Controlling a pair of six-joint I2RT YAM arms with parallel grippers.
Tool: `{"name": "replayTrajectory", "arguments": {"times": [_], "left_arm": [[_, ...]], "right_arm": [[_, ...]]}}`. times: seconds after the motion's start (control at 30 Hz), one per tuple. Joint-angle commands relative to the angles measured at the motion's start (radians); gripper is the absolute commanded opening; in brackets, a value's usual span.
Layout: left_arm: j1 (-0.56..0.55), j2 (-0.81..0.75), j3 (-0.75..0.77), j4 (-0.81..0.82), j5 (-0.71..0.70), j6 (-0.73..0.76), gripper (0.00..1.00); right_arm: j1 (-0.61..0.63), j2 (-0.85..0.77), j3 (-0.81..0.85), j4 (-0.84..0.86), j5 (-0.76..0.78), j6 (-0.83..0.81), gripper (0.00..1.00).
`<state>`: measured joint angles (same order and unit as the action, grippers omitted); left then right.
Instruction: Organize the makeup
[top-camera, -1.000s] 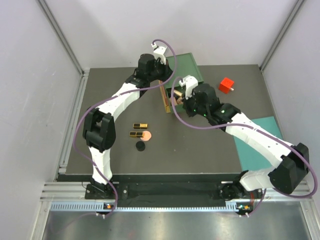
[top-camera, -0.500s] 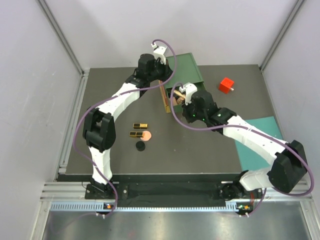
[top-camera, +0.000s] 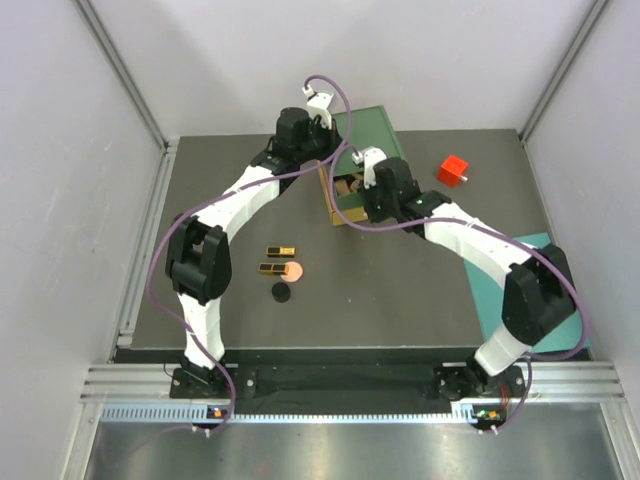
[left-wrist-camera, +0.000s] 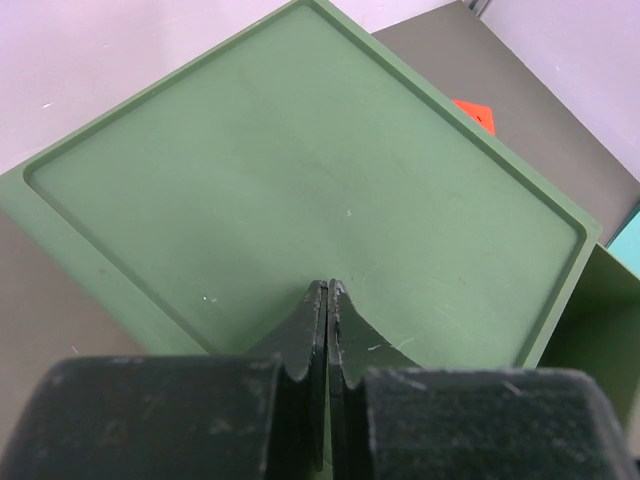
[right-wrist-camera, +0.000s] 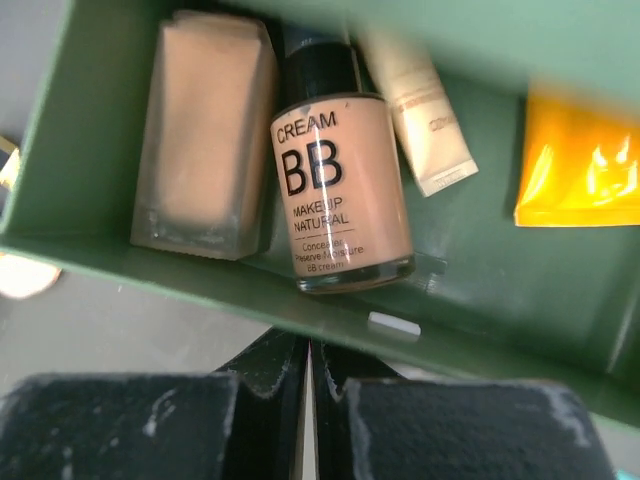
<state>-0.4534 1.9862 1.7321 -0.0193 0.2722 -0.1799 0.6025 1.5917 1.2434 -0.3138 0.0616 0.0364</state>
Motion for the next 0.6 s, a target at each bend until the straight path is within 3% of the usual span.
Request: {"name": "replayTrajectory", "arguments": {"times": [0.0,0.33,0.47,0.57], "left_arm": [[0.009,0.077,-0.052,-0.268,-0.034,0.039,0.00],[0.010,0.088,-0.029,-0.289,-0.041,0.054,0.00],[0.013,0.089,-0.025,-0.289,-0.044,0.057,0.00],[0.015,0.091,-0.023,-0.289,-0.042,0.057,0.00]], "right_arm": [[-0.032,0.053,0.134,0.116,0.056,-0.029,0.00],[-0.064,0.201,0.281,0.134,0.038,-0.026,0.00],[-0.063,0.160,0.240,0.125,-0.017,-0.029,0.00],[-0.063,0.096,0.156,0.136,-0.052,0.000,0.08]]}}
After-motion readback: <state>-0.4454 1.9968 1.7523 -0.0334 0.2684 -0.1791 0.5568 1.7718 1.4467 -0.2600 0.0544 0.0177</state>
